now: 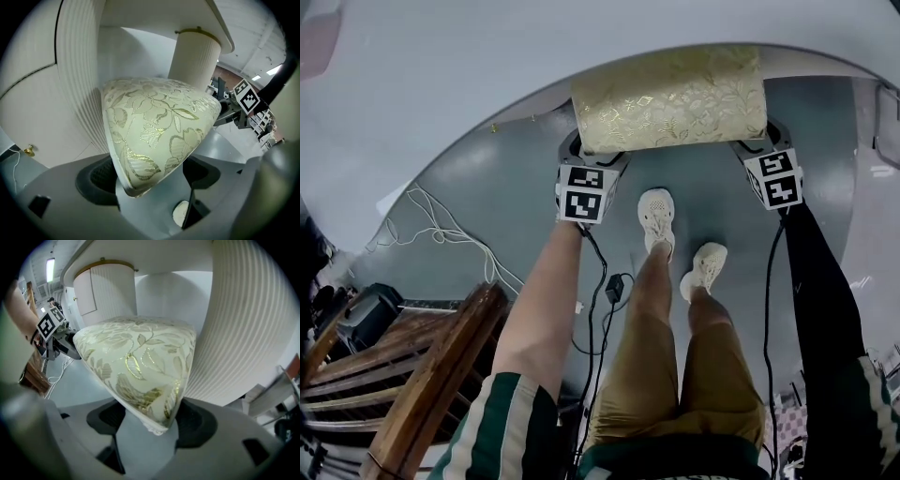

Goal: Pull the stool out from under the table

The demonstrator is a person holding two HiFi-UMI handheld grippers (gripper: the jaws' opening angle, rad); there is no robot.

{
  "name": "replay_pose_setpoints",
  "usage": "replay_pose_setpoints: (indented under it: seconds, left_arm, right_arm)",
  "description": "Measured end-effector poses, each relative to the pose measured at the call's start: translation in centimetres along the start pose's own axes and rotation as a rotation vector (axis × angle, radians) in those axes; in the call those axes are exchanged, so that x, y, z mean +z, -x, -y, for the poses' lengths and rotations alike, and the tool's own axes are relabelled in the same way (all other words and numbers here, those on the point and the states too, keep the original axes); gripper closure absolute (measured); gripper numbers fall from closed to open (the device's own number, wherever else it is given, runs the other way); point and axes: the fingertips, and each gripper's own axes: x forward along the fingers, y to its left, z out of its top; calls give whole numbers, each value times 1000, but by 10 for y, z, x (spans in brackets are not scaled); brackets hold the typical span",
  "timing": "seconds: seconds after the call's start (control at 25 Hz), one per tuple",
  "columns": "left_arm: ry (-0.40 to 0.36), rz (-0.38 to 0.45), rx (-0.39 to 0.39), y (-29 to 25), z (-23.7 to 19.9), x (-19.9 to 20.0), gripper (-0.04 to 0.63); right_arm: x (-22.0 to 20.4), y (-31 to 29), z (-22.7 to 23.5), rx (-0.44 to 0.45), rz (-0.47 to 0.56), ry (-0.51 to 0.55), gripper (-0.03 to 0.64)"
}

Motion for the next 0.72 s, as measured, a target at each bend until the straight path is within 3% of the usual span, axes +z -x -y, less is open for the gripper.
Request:
replay_pose_setpoints:
  seconds: [0.48, 0.72]
  left_arm:
    - [73, -46, 10, 13, 10, -1, 164]
    - [103, -86, 12, 22, 16, -25, 164]
  right_arm:
    - [3, 8, 3, 62, -21, -10, 285]
    - [-15, 6, -18, 97, -25, -22, 285]
